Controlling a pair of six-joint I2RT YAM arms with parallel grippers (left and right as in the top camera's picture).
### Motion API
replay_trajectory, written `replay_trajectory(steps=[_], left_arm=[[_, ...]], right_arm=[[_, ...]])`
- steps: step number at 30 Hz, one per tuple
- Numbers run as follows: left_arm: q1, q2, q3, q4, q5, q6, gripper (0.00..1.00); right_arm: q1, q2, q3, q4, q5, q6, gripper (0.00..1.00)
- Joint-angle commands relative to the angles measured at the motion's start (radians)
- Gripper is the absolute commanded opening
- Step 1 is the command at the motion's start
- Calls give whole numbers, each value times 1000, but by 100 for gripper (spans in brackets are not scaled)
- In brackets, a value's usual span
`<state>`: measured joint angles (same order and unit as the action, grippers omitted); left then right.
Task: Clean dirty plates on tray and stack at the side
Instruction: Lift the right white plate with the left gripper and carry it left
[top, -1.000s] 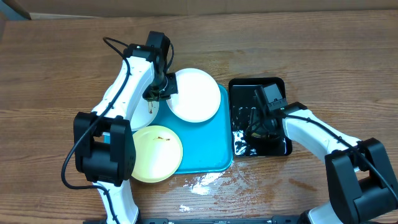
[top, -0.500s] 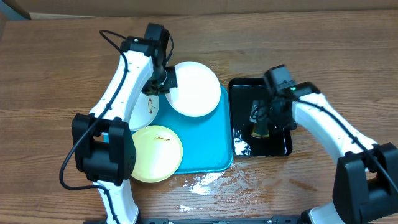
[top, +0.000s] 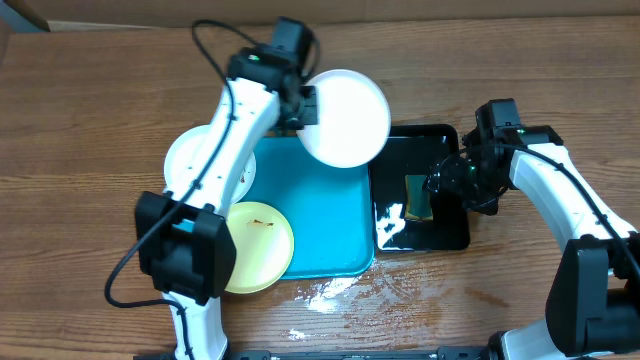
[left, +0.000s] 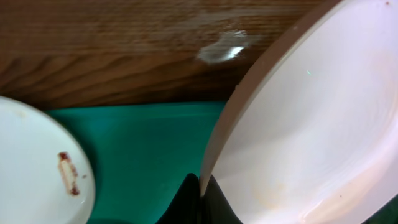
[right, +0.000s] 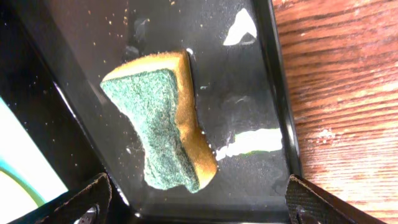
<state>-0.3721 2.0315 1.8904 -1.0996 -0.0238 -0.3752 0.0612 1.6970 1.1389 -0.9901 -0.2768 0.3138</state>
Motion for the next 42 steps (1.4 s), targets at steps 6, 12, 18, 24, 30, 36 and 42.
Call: replay_trajectory(steps=[6,12,18,24,30,36,42], left_arm=[[-161,10,28,177,-197,6,4],[-279,10,28,322,-470,113,4],[-407,10,27,397,-834,192,4],[-480,10,27,432,-965,222,4],[-477,10,27,432,-975,218,4],[-476,10,27,440,-973,210,4],[-452,10,27,406,-851,167,4]], right_arm=[[-13,-29,22,-49,-21,-31,91],[-13,-29,19,-68,-1,-31,91],[-13,-29,19,-67,14,-31,91],[-13,-29,19,-67,13,-31,93],[-13,-29,19,-67,13,-31,93],[-13,-29,19,-61,13,-30,93],[17,-29,19,-50,10,-30,93]])
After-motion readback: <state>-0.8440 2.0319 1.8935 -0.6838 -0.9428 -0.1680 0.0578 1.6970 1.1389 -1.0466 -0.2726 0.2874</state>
